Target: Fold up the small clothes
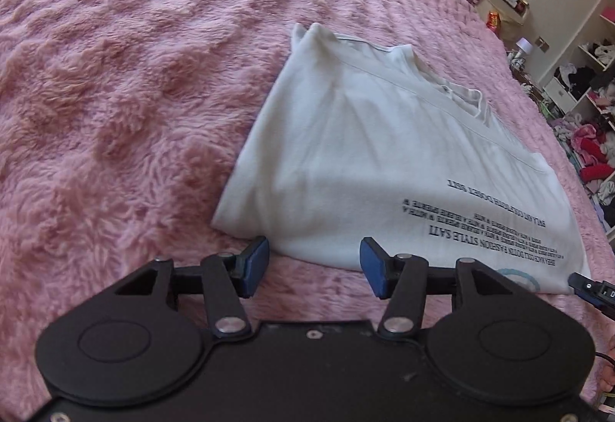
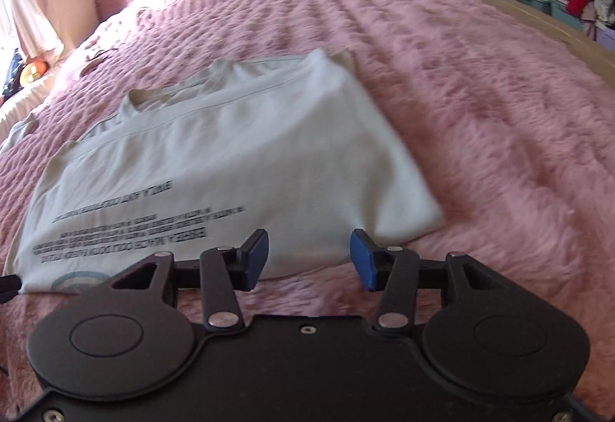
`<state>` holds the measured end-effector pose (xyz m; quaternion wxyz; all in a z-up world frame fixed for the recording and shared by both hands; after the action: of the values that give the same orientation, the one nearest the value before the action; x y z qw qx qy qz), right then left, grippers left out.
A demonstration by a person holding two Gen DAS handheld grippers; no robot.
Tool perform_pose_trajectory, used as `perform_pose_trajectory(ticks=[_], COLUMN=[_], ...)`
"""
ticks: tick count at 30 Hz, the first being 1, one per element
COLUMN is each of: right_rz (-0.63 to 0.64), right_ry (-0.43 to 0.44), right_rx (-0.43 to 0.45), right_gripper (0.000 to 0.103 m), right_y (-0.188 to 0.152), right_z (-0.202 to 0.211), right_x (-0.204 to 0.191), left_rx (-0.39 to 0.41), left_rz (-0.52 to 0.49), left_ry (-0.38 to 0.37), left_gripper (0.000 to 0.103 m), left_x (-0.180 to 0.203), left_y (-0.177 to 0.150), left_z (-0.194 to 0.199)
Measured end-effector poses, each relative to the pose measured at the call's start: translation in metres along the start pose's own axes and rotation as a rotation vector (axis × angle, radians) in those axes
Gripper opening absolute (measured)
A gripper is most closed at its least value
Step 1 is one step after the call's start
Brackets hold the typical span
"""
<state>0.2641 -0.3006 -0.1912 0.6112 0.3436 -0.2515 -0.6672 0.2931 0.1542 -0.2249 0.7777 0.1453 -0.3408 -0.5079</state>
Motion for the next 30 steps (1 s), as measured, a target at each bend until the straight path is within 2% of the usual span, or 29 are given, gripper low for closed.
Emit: perform_pose_trajectory(ticks=[2,5,8,10,12,14,15,18,23,26,30], right_rz=[-0.028,-0.066,-0.037,-0.038,-0.030,-0.001,0.017,0.047,0.088,0.125,0.173], right_ry=[-0.054,-0.035,-0.056,-0.068,-0.059,-0.024,0.003,0.104,0.233,0.258,0.207], right_rx=[0.002,-0.005,-0.006,0.002,0.041,0.081,0.094,0.106,0.079,0.031,0.025], right_gripper=[0.047,0.047,0.048,0.048,0.050,0.050,0.050,0.052,0.052,0.052,0.052], right_y=[0.000,-0.004,-0.003,-0.001,0.003,0.011,0.017,0.034,0.054,0.058,0.062], right_z=[-0.002,-0.006,-0.008,-0.003,0.005,0.011,0.011,0.001,-0.035,-0.059,-0.073], right_x=[0.015,0.024,0.016,0.011,0.004,-0.007,-0.015,-0.040,-0.083,-0.096,-0.087], left_rx=[0.026,0.018,0.000,0.015,0.083,0.140,0.143,0.085,-0.019,-0.039,-0.039], left_rz=[0.036,0.139,0.177,0.164,0.132,0.079,0.057,0.021,-0.038,-0.069,-0.049], left_ry=[0.037,0.013,0.019,0.023,-0.001,-0.028,-0.057,-0.171,-0.235,-0.218,-0.209], left_gripper=[0.056,0.056,0.054,0.054,0.054,0.056,0.059,0.060,0.060,0.060,0.061], left_x=[-0.016,-0.037,-0.033,-0.022,-0.003,0.021,0.033,0.066,0.111,0.121,0.114], left_y=[0.002,0.008,0.014,0.018,0.024,0.032,0.036,0.048,0.052,0.058,0.068], left_z=[0.003,0.003,0.010,0.020,0.034,0.044,0.044,0.017,-0.045,-0.073,-0.090])
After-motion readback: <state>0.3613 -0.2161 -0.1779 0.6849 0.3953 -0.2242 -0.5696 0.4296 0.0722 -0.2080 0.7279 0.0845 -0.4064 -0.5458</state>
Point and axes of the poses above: each gripper's, at about its wrist camera, not at the fingertips, and z roughly against the way its jaws point, x to its right, y to its top, the point moved 2 cm from there along -z, roughly the way its jaws point, and after that the axes turned 3 degrees about z, right-handed, at the moved point
